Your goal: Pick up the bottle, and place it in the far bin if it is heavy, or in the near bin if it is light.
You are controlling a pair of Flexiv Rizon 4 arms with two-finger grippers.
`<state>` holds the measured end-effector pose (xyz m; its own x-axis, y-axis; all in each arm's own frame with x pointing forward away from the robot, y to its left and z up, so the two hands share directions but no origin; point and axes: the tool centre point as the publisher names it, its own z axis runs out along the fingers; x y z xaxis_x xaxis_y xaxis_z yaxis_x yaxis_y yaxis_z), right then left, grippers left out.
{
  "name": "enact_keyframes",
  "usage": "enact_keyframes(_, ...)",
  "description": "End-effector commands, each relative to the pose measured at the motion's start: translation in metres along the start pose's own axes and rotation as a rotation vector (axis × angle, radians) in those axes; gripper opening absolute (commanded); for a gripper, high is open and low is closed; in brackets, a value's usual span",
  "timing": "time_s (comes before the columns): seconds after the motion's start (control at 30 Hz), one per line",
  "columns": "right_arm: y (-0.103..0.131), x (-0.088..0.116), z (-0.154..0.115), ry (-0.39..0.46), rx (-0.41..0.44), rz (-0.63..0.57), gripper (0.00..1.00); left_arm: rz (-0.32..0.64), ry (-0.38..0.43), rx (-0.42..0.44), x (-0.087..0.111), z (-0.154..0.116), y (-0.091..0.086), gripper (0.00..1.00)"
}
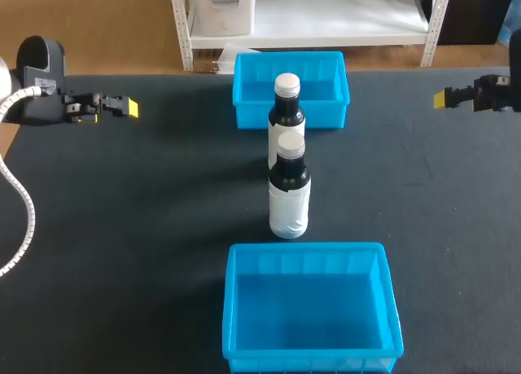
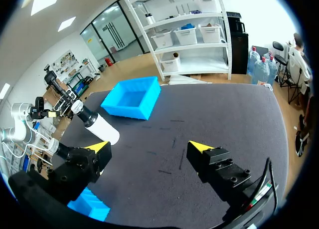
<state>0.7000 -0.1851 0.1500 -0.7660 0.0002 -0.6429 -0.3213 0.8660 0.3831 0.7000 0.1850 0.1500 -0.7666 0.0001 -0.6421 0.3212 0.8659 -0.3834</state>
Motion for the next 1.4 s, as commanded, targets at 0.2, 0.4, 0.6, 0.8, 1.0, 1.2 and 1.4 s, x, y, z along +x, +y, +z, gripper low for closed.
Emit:
enact_keyframes(0.2, 0.0, 0.0, 0.0, 0.0, 0.0, 0.0, 1.0, 0.0, 0.0, 0.0, 0.0, 0.0, 0.0, 1.0)
enact_keyframes(0.4, 0.0, 0.0, 0.0, 0.0, 0.0, 0.0, 1.0, 0.0, 0.0, 0.0, 0.0, 0.0, 0.0, 1.0)
enact_keyframes(0.6, 0.002, 0.001, -0.003, 0.017, -0.036, -0.07, 1.0, 0.0, 0.0, 0.0, 0.0, 0.0, 0.0, 1.0)
enact_keyframes(0.8, 0.015, 0.012, -0.01, 0.212, -0.321, -0.481, 1.0, 0.0, 0.0, 0.0, 0.0, 0.0, 0.0, 1.0)
enact_keyframes(1.0, 0.018, 0.015, -0.012, 0.273, -0.386, -0.586, 1.0, 0.0, 0.0, 0.0, 0.0, 0.0, 0.0, 1.0)
enact_keyframes(1.2, 0.018, 0.015, -0.012, 0.273, -0.386, -0.586, 1.0, 0.0, 0.0, 0.0, 0.0, 0.0, 0.0, 1.0)
enact_keyframes(1.4, 0.018, 0.015, -0.012, 0.273, -0.386, -0.586, 1.0, 0.0, 0.0, 0.0, 0.0, 0.0, 0.0, 1.0)
